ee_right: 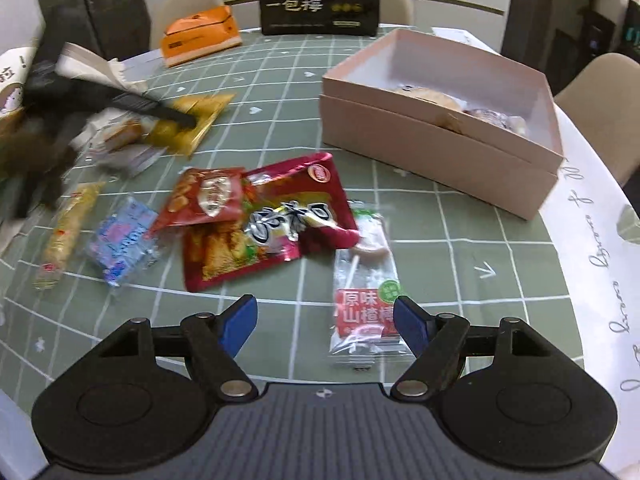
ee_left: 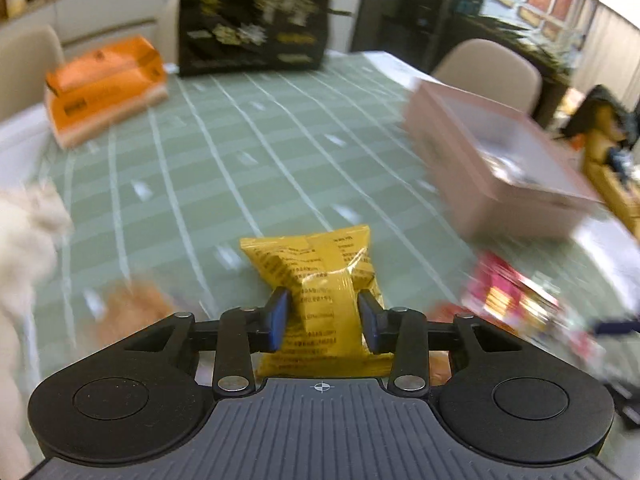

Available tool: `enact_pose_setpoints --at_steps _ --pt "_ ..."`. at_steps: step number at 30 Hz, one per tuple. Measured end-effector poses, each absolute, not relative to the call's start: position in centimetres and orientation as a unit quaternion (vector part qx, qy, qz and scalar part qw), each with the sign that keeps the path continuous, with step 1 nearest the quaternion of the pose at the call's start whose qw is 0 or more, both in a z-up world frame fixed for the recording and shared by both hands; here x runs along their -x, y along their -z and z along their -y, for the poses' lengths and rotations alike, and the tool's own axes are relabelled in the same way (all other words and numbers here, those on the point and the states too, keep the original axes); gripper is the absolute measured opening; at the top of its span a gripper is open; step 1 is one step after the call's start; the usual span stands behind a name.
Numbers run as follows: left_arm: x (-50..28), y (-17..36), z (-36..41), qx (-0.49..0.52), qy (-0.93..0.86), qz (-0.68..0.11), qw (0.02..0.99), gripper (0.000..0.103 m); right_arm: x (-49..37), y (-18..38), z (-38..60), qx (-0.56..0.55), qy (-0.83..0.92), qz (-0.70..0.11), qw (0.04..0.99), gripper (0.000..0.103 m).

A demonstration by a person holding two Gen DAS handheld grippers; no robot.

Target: Organize snacks

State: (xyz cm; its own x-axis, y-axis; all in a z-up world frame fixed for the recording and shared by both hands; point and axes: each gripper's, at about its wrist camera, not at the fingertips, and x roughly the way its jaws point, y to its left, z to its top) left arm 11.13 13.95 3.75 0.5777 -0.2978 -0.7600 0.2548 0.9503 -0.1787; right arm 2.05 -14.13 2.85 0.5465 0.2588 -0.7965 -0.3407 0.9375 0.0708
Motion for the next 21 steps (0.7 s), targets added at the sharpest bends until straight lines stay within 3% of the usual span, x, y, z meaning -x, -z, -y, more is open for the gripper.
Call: enact_pose_setpoints --at_steps 5,8,13,21 --pt "-6.6 -4.4 -14.0 0.117 0.189 -0.458 0.861 0.038 -2.9 -2.5 14.7 0.025 -0.149 -0.439 0.886 0.076" --pt "-4.4 -5.9 -16.3 0.177 0.157 -0.431 0.871 0.038 -3.3 -2.5 14.7 0.012 -0.150 -0.438 0.886 0.076" --pt "-0.4 -7.3 -19.6 0.134 0.024 -0.432 0.892 0.038 -2.5 -3.8 12.1 0.012 -0.194 -0.418 0.888 0.076" --pt "1.4 -5.3 -21.0 0.176 -0.022 -0.465 0.867 0.039 0.5 -3.2 2.0 0.083 -0.358 -0.398 0.841 0.078"
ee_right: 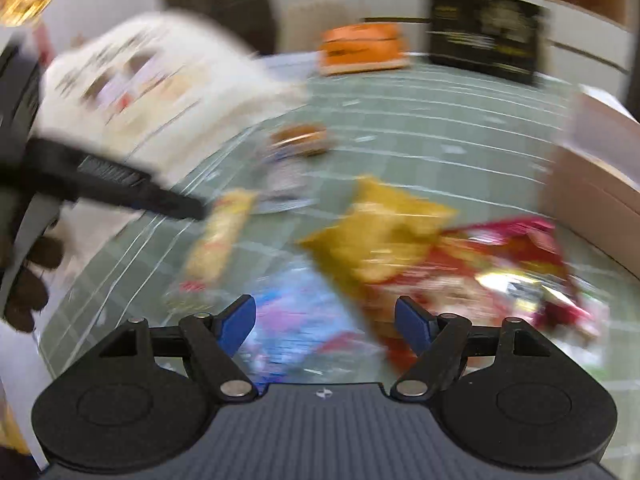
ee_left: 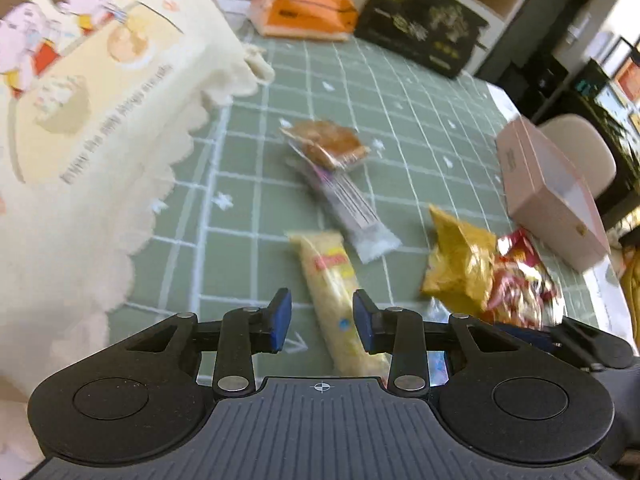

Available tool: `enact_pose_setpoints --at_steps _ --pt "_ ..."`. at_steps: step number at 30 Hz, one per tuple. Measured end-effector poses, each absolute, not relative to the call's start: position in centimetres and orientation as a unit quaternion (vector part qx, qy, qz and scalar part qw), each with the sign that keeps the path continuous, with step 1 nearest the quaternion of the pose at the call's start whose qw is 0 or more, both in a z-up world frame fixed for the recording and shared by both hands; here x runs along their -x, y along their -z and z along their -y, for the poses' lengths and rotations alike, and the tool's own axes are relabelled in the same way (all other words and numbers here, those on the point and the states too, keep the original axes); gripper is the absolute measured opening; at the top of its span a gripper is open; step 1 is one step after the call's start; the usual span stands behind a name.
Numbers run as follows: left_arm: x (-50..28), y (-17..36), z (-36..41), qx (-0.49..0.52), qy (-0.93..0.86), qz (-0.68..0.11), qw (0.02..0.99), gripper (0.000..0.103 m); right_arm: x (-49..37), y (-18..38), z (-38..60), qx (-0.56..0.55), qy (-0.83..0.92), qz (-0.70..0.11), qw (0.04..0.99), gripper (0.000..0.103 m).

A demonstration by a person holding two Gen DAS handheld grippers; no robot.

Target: Organize snacks

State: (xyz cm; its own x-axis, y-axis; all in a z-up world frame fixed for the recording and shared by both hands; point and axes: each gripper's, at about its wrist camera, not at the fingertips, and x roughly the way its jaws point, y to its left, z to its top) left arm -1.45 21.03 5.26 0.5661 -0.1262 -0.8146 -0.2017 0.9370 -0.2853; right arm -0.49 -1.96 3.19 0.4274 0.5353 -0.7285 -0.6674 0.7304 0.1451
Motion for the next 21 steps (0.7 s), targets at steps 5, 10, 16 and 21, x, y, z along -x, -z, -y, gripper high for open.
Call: enact_pose_setpoints --at_steps 5,10,16,21 --pt "-0.4 -3.9 -18.8 0.138 -0.012 -0.464 0.875 0.044 1.7 -2.0 -0.3 0.155 -0.354 -0.395 0.834 0.066" --pt "-0.2 -3.6 -16.1 0.077 0.033 -0.460 0.884 0.032 2.3 -4.6 5.0 0.102 -0.323 -0.416 0.844 0.060" --pt "2.7 -4.9 -11.5 0.039 0.112 -0.450 0.885 0.031 2.5 -6.4 12.7 0.086 -0.230 -0.411 0.878 0.060" --pt "3.2 -8.8 -8.5 0.051 0.186 -0.410 0.892 0.031 2.1 -6.2 17.7 0.049 -0.154 -0.426 0.890 0.060"
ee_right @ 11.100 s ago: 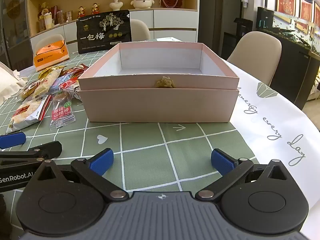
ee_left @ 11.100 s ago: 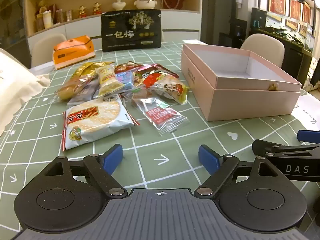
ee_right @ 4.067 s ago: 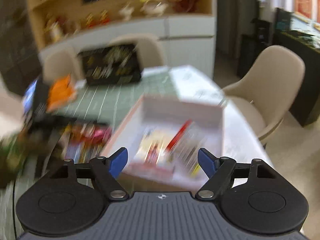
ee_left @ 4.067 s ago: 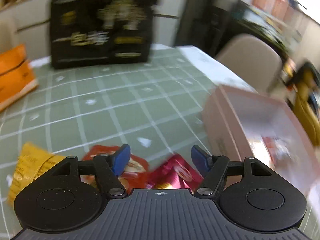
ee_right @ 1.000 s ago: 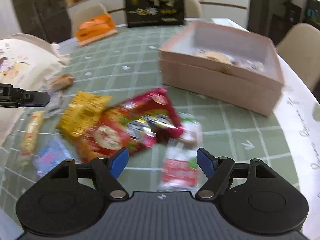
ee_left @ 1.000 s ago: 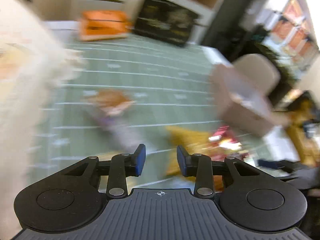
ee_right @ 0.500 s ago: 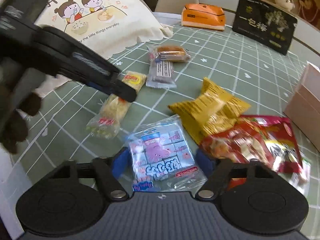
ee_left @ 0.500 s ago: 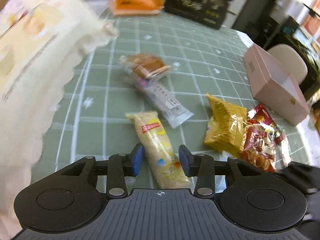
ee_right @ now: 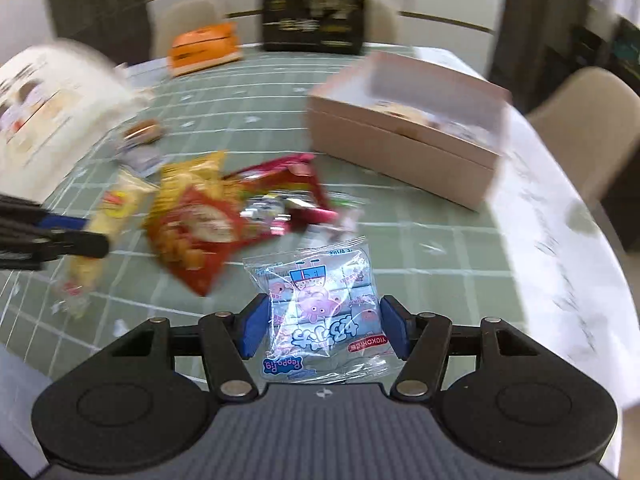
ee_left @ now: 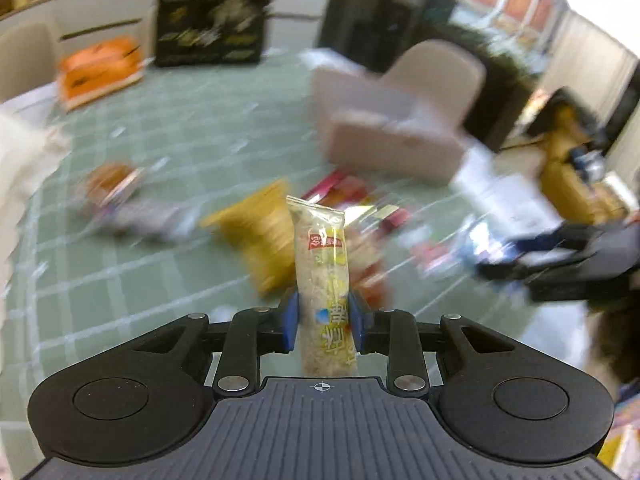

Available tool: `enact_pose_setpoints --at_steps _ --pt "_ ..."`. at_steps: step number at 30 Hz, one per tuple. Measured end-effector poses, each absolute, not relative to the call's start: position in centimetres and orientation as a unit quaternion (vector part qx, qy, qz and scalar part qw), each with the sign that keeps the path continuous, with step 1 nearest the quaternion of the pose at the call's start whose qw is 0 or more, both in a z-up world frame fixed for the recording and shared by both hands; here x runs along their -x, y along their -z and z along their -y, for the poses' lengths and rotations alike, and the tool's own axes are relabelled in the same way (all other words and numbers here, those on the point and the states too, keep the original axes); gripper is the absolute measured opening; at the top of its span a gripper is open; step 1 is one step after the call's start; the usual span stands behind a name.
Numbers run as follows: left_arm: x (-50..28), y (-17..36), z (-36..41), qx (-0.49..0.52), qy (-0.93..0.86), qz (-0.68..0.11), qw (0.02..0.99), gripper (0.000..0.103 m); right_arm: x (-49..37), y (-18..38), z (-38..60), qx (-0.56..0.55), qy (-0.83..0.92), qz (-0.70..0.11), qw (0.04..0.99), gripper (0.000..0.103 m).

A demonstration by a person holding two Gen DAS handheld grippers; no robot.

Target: Organize snacks

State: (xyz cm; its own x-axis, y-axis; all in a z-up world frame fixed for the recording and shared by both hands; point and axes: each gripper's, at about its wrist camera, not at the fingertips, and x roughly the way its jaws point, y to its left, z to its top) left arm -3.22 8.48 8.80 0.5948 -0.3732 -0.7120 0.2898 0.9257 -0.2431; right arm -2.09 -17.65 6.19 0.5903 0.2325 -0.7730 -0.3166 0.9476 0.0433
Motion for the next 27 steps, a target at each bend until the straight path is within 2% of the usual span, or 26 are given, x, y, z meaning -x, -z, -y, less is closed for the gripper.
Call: enact_pose_setpoints --at_steps 7,9,13,17,22,23,25,27 --pt "-6.3 -16.9 -2.5 0.106 0.268 -0.317 0.904 0.032 2.2 -10.7 22.2 -0.007 -0.127 -0.384 0.915 0.060" --pt "-11.8 -17.8 -0.3 0.125 0.286 -0.326 0.892 0.037 1.8 -12.3 22.8 -0.010 -0.119 -0.366 0.923 0.060" --pt "-19.9 -15.8 0.9 0.162 0.241 -0.388 0.875 0.035 0.3 -14.2 23.8 -0.007 -0.092 -0.355 0.930 0.060" --pt "-18.0 -14.2 -1.7 0.179 0.252 -0.369 0.876 0.035 -0.6 -14.7 25.5 -0.034 -0.067 -0.368 0.927 0.060" --pt "-15.3 -9.8 -4.3 0.144 0.238 -0.413 0.867 0.035 -5.0 -16.9 26.9 -0.095 -0.076 -0.344 0.931 0.060" --pt "-14.6 -9.1 -4.4 0.133 0.232 -0.419 0.868 0.035 -7.2 -17.7 26.8 -0.108 -0.082 -0.321 0.937 0.063" --pt "-13.2 -8.0 -5.2 0.103 0.214 -0.427 0.872 0.035 -10.9 -18.6 26.3 -0.114 -0.078 -0.303 0.943 0.078" --pt "-12.0 -7.7 -6.4 0.072 0.196 -0.425 0.881 0.035 -14.7 -18.5 25.2 -0.093 -0.060 -0.312 0.944 0.080"
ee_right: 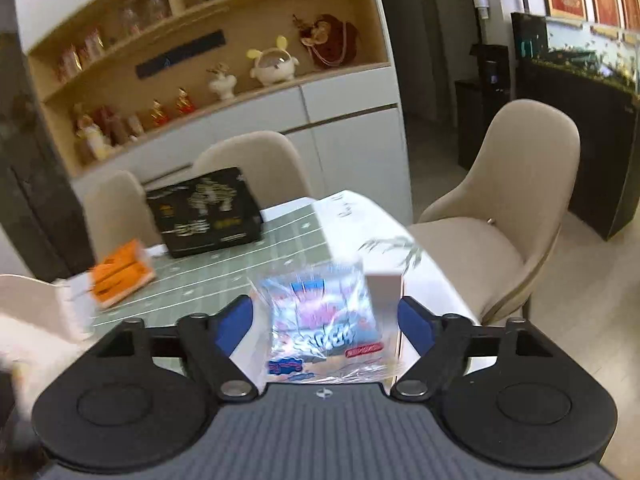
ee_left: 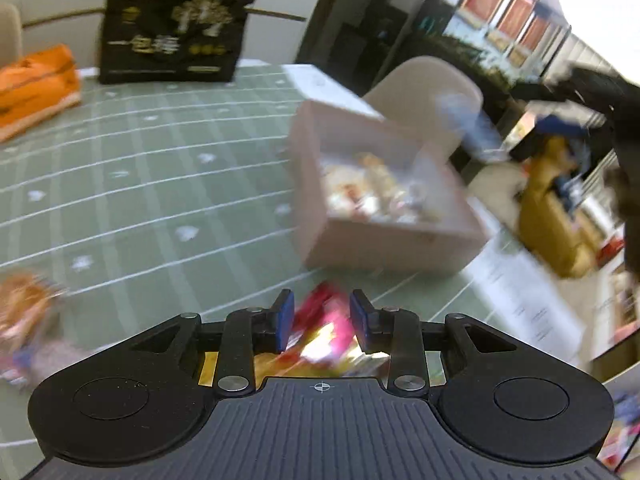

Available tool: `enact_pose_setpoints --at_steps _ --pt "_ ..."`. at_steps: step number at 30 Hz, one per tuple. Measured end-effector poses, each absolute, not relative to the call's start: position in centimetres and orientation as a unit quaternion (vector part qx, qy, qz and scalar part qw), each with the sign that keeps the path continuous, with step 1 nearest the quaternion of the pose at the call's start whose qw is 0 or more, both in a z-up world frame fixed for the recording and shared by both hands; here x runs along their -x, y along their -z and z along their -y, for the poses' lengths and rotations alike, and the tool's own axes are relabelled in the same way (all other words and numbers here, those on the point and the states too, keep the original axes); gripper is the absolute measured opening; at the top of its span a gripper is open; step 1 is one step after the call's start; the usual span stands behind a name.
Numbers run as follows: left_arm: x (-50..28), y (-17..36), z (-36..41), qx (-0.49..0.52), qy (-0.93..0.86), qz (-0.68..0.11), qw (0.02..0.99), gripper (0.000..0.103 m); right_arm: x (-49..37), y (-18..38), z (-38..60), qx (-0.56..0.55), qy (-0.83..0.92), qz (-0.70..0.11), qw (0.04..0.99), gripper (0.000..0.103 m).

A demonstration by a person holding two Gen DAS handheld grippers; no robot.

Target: Organize snacks

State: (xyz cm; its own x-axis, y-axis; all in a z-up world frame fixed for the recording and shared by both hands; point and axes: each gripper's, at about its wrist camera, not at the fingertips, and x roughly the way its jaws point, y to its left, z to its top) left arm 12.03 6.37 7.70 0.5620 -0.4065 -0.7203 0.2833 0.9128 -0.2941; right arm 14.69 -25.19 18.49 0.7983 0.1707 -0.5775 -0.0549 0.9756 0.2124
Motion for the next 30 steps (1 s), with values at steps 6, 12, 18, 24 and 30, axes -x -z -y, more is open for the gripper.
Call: enact_pose_setpoints --at_steps 6,12,18,24,30 --pt "-9.9 -8.4 -13.5 0.062 0.100 -0.369 0.922 0.036 -14.8 -14.4 22.8 -0.095 -0.090 -0.362 0.923 0.080" --pt "-13.6 -7.2 -22.3 0.137 -0.057 -0.359 0.921 0.035 -11.0 -8.6 18.2 -0.031 -0.130 -0.410 0.902 0.080" --pt "-13.7 -4.8 -21.4 0.120 -0.021 -0.408 0.905 0.040 -7.1 -6.6 15.6 -0.032 -0.183 -0.438 0.880 0.080" --pt "-8.3 -3.8 -17.9 0.144 0.056 -0.422 0.894 0.046 -4.2 -6.6 13.4 0.030 -0.200 -0.428 0.881 0.080" --pt "-4.9 -3.7 -15.0 0.161 0.118 -0.441 0.875 0.046 -2.8 -6.2 10.9 0.032 -0.234 -0.431 0.871 0.080"
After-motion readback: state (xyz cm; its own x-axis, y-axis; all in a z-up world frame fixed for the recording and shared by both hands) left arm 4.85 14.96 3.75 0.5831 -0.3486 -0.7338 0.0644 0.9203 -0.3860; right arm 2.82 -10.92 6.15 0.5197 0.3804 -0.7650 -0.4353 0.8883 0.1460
